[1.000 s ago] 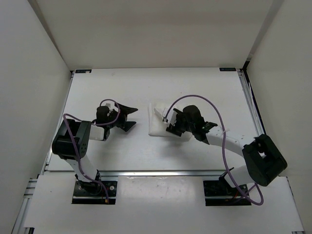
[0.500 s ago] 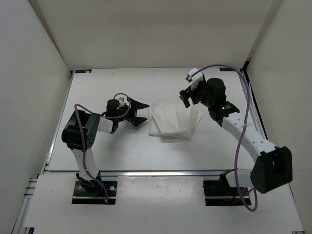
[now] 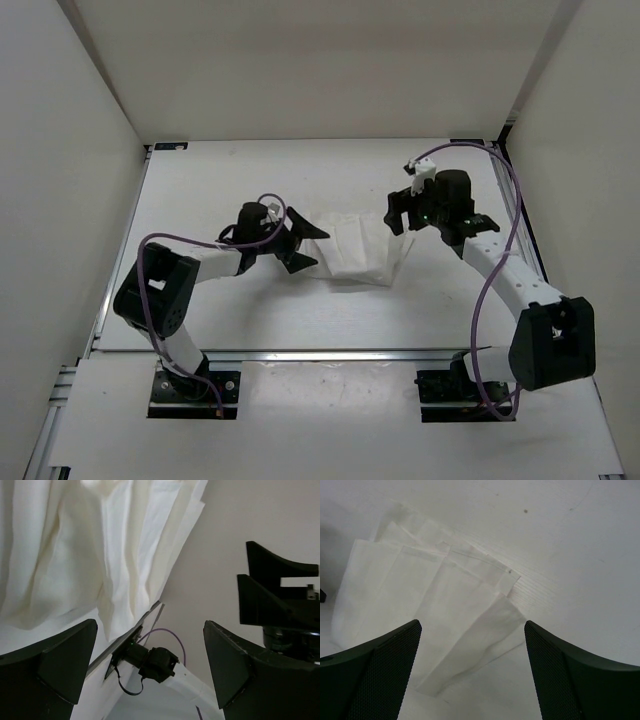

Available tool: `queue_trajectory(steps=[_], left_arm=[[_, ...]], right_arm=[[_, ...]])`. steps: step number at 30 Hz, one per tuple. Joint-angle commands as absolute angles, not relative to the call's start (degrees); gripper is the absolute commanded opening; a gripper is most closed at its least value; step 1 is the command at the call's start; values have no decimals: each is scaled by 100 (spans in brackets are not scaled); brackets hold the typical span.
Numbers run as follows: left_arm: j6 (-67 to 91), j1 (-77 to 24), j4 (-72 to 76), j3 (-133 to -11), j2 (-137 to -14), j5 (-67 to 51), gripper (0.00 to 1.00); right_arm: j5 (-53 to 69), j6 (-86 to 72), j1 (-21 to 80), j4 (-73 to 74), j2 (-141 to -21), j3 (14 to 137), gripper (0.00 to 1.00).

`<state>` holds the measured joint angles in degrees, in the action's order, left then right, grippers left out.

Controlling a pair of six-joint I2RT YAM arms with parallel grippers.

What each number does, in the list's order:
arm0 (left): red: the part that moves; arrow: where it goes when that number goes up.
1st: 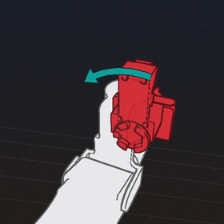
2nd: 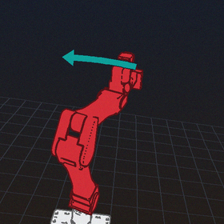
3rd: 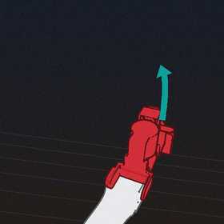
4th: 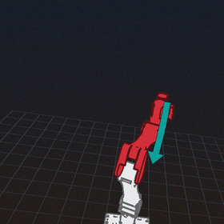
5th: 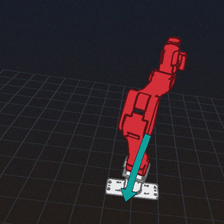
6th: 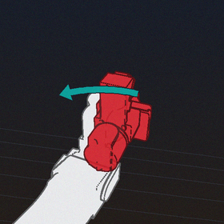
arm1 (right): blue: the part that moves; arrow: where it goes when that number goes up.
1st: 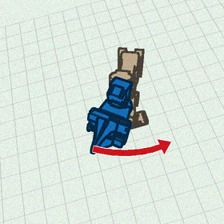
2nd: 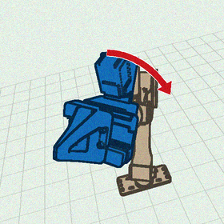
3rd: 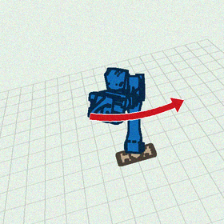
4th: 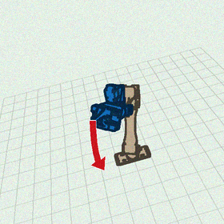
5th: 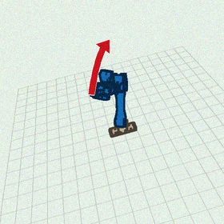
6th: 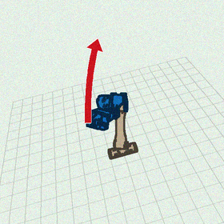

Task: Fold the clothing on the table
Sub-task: Fold the skirt

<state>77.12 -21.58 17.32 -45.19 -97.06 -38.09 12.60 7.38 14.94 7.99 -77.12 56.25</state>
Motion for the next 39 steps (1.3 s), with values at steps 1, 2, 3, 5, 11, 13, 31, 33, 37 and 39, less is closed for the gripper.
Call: queue_trajectory(steps=[1, 2, 3, 5, 11, 13, 31, 33, 37, 39], left_arm=[[7987, -2845, 1441, -4246, -9334, -2991, 99], [8172, -2935, 1624, -4193, -9290, -2727, 98], [8252, -3153, 1722, -4088, -9273, -2568, 99], [8315, -3374, 1705, -4078, -9281, -2146, 99], [8473, -3638, 1934, -4174, -9623, -1617, 98], [8429, -3682, 1916, -4341, -9729, -1469, 99], [8622, -3735, 2382, -4903, -10283, -1213, 99], [8666, -3717, 2390, -4948, -10344, -1152, 99], [8701, -3753, 2399, -5124, -10520, -1125, 99], [8771, -3779, 2452, -5124, -10591, -1081, 99]], right_arm=[[1423, 484, 1617, 747, -7462, 5432, 89], [1398, 405, 1582, 704, -7401, 5292, 88], [1363, 352, 1599, 660, -7374, 5300, 88], [1371, 247, 1565, 686, -7313, 5230, 88], [1450, 316, 1398, 721, -7023, 4966, 87], [1450, 308, 1362, 747, -6970, 4931, 87], [1371, 395, 1257, 791, -6469, 4518, 87], [1415, 386, 1196, 800, -6416, 4483, 86], [1406, 430, 1143, 817, -6355, 4438, 88], [1398, 413, 1099, 835, -6319, 4386, 86]])
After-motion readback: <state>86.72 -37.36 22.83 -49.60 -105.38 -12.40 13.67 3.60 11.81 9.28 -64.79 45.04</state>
